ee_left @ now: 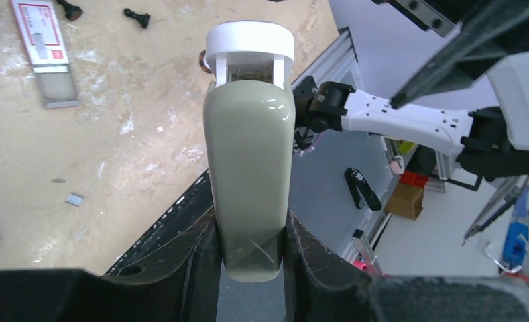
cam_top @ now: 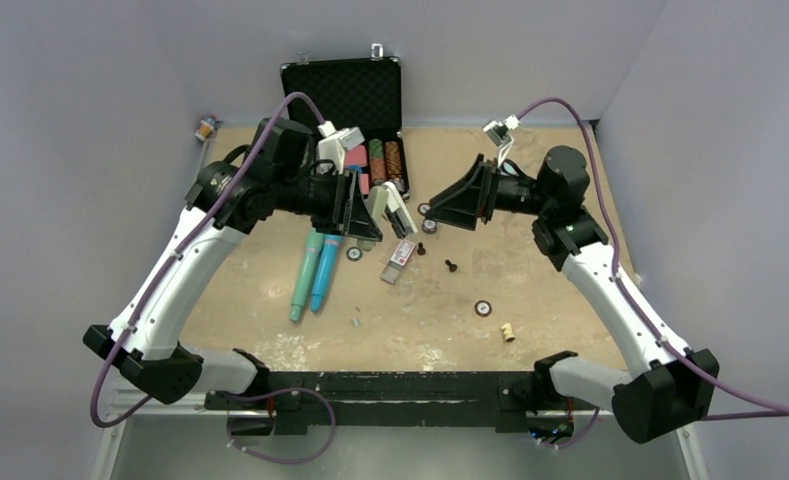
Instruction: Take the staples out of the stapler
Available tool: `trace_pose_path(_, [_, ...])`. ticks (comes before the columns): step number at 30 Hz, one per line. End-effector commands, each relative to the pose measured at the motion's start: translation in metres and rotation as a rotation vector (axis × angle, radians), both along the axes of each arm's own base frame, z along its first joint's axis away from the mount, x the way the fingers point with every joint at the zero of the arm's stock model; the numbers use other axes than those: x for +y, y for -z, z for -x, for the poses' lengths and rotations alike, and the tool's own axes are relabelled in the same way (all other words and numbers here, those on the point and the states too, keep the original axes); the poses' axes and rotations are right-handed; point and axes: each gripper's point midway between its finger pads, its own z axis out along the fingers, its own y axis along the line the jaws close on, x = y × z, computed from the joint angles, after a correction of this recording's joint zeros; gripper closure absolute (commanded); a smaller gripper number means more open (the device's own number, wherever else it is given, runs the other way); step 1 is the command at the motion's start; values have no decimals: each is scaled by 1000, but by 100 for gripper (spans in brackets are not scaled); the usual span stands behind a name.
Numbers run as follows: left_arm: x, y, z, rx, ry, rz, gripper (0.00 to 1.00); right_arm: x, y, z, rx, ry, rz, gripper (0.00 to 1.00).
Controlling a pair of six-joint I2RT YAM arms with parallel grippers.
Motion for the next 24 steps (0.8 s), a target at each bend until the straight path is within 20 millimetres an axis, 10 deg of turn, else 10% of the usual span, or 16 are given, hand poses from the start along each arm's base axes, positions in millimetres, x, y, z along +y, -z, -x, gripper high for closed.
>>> trace_pose_path(1, [-6, -36, 17, -89, 105, 138, 100, 4, -2, 9, -89, -125, -34, 1])
trace_pose_path(24, [-23, -70, 6, -135, 83, 291, 100, 37, -34, 52, -159, -354, -172, 1])
